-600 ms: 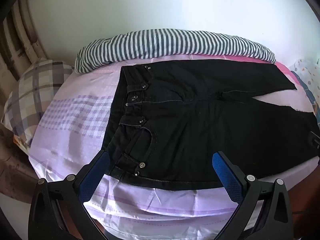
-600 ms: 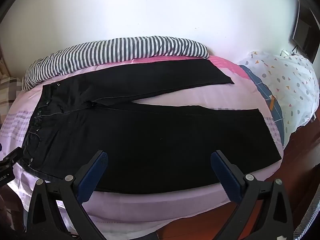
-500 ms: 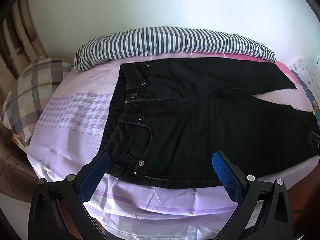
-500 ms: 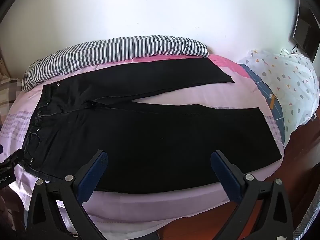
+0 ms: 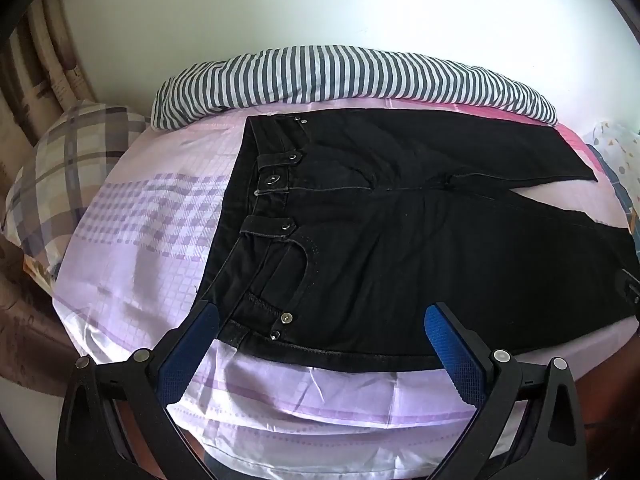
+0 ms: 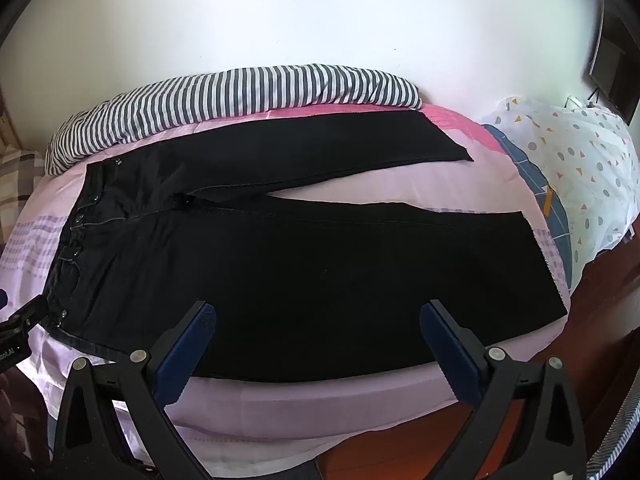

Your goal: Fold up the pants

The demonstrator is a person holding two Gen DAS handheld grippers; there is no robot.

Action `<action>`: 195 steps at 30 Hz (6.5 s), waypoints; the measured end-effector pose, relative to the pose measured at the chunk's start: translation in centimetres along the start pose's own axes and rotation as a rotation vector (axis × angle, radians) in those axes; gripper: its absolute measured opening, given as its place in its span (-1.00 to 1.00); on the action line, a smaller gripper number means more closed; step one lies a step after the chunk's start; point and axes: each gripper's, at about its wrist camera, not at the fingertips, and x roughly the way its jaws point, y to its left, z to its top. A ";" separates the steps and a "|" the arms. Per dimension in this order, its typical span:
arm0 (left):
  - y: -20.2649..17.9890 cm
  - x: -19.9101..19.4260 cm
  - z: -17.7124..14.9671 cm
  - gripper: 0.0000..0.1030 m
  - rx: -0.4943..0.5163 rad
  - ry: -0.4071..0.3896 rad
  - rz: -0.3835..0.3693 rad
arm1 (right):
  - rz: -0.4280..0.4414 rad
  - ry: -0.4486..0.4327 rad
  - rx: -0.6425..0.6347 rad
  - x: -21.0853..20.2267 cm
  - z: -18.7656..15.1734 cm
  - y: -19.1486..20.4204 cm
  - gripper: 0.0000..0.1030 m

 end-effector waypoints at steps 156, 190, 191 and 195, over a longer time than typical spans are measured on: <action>18.1 18.2 19.1 -0.87 -0.464 -0.140 -0.651 | 0.517 0.237 -0.733 25.1 26.0 10.9 0.87; 15.6 13.5 18.6 -0.88 -0.345 -0.215 -0.506 | 0.528 0.414 -0.992 30.1 30.1 8.0 -0.84; 15.5 13.4 18.6 -0.87 -0.328 -0.216 -0.495 | 0.486 0.366 -0.980 28.8 29.7 7.6 -0.85; 15.4 12.7 18.2 -0.87 -0.294 -0.216 -0.490 | 0.316 0.262 -0.934 24.4 27.2 6.6 -0.87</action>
